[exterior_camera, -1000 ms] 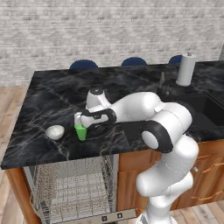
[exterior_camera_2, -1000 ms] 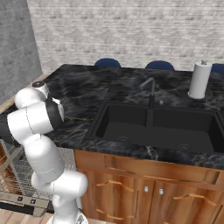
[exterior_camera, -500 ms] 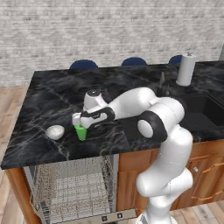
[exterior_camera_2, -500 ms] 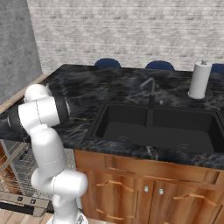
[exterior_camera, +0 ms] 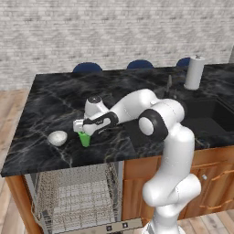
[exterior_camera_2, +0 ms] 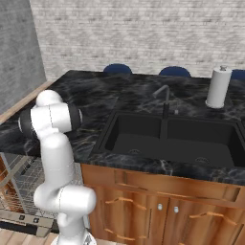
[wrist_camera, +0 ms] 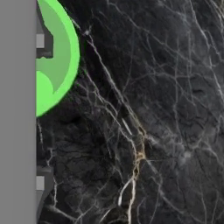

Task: Pick up the cup and bowl from the counter, place them in the dishwasher, and close the dishwasher door.

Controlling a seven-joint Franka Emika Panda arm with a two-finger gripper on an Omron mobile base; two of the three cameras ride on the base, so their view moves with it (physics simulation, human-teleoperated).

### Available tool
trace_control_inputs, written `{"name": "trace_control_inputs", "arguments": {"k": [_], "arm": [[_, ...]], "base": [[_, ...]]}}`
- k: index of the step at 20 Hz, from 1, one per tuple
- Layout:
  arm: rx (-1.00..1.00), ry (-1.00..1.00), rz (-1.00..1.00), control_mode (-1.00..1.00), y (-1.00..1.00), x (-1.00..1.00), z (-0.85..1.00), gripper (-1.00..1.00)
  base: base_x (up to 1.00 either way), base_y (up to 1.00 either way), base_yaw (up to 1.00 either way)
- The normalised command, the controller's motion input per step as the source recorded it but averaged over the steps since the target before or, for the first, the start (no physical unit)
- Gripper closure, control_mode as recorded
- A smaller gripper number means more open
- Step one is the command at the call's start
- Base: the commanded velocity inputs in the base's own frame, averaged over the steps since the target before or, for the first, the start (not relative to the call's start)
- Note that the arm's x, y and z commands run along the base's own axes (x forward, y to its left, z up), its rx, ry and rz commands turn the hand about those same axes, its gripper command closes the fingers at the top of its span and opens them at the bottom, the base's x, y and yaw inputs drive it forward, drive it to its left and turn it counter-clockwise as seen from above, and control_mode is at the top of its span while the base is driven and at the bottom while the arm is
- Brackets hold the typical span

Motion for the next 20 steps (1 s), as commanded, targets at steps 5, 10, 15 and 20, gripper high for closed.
{"name": "trace_control_inputs", "arguments": {"k": [5, 10, 15, 20], "arm": [[0.00, 0.00, 0.00, -1.00, 0.11, 0.08, -0.08, 1.00], [0.00, 0.00, 0.00, -1.00, 0.02, -0.16, 0.00, 1.00], [0.00, -0.01, 0.05, -1.00, 0.00, -0.45, 0.03, 1.00], [-0.03, -0.05, 0.13, -1.00, 0.00, -0.67, 0.24, 1.00]], "base": [[0.00, 0.00, 0.00], [0.00, 0.00, 0.00], [0.00, 0.00, 0.00], [0.00, 0.00, 0.00]]}}
